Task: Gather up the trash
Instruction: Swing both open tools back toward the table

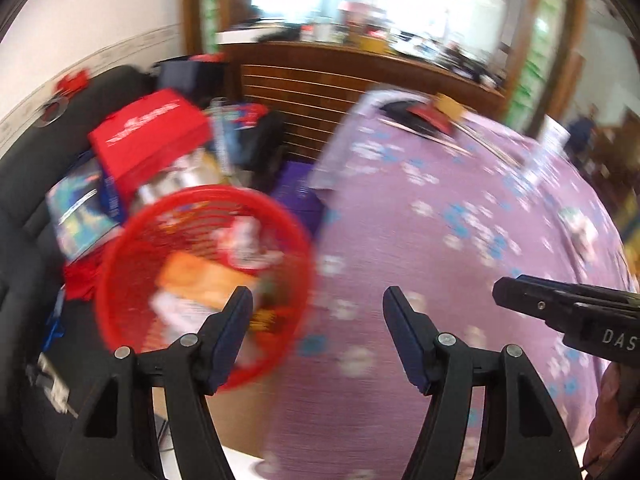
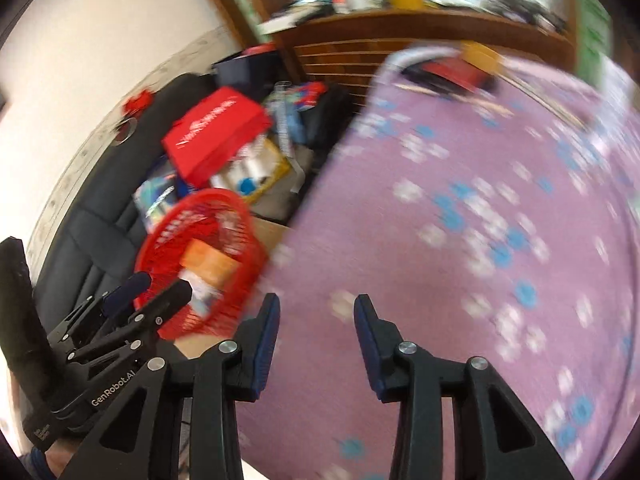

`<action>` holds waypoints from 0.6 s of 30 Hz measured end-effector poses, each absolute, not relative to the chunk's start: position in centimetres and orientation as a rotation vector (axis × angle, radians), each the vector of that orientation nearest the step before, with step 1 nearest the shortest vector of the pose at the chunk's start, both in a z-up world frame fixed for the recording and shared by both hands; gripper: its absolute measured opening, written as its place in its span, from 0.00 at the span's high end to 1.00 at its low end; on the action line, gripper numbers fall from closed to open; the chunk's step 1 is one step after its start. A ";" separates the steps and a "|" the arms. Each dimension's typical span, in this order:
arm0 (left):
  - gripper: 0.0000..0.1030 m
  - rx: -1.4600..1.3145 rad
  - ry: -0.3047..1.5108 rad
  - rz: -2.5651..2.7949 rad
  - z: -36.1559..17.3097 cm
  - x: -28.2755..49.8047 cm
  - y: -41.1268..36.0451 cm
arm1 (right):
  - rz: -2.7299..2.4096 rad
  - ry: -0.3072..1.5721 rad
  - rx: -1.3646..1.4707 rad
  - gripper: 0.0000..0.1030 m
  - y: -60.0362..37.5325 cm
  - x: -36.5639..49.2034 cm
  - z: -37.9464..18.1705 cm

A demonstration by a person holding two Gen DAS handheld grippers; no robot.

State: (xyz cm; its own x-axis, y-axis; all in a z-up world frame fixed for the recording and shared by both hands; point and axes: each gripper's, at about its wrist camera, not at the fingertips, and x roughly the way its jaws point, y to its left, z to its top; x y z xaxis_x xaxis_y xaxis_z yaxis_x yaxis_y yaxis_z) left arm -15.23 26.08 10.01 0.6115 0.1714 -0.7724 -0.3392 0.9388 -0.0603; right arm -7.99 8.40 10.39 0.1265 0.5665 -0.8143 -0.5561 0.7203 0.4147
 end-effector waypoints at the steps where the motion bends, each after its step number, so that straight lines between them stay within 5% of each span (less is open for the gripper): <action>1: 0.35 -0.199 0.868 0.277 10.0 -14.8 25.1 | 0.773 1.200 0.027 0.60 6.4 -7.7 10.0; 18: 0.36 -0.029 0.937 -0.039 8.9 -10.3 8.4 | 0.189 1.152 0.216 0.60 -21.2 4.0 8.4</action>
